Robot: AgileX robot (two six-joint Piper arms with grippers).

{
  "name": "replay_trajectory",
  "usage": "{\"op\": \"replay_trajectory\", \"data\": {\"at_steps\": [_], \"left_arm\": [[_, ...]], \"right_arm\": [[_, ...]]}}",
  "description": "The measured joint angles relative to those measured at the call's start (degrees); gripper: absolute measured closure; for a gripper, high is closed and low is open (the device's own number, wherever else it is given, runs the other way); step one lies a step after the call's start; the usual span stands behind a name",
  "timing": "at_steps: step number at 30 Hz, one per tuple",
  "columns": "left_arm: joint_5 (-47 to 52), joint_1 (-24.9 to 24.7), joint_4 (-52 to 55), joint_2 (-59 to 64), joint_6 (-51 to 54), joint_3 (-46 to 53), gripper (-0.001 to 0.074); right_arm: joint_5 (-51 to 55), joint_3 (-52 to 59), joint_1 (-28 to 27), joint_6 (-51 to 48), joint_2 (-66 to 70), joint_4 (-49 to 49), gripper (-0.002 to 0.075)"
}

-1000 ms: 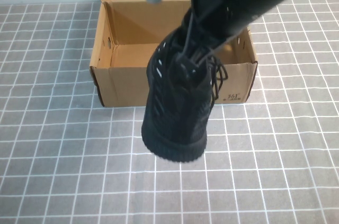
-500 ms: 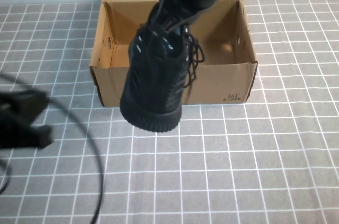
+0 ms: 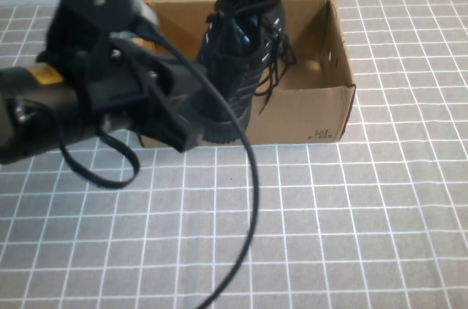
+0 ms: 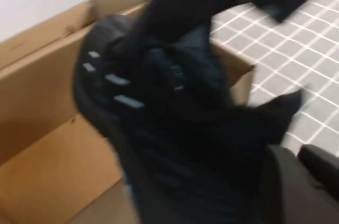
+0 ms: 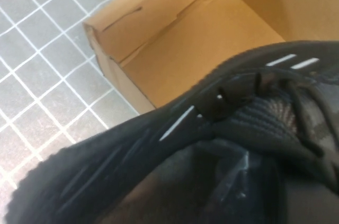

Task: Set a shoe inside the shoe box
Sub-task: Hand over the shoe

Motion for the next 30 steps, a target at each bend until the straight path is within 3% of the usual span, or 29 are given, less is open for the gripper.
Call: {"op": "replay_trajectory", "data": {"at_steps": [2,7,9,12,22,30], "left_arm": [[0.0,-1.4,-0.1,0.6,1.3,-0.5,0.0637],[-1.6,-3.9,-0.5,2.2,2.5,-0.8,0.0290],[-3.7,-4.1,-0.5,3.2,2.6,-0.8,0.0188],[-6.8,-4.2,-0.5,5.5,2.6,-0.8,0.0115],[-13.1,-4.2,-0.9,12.9,2.7,-0.8,0.0110],[-13.2,-4.2,-0.9,14.0,2.7,-0.9,0.0372]], "right_arm": [[0.0,-0.2,-0.3,0.0,0.0,0.3,0.0732],[0.0,-0.2,-0.4,0.1,0.1,0.7,0.0732],[0.0,-0.2,-0.5,0.1,0.1,0.9,0.0732],[0.1,-0.2,-0.5,0.1,0.1,1.4,0.0732],[0.1,-0.2,-0.5,0.1,0.1,2.6,0.0732],[0.6,-0.2,-0.6,-0.3,0.1,2.6,0.0732]]}}
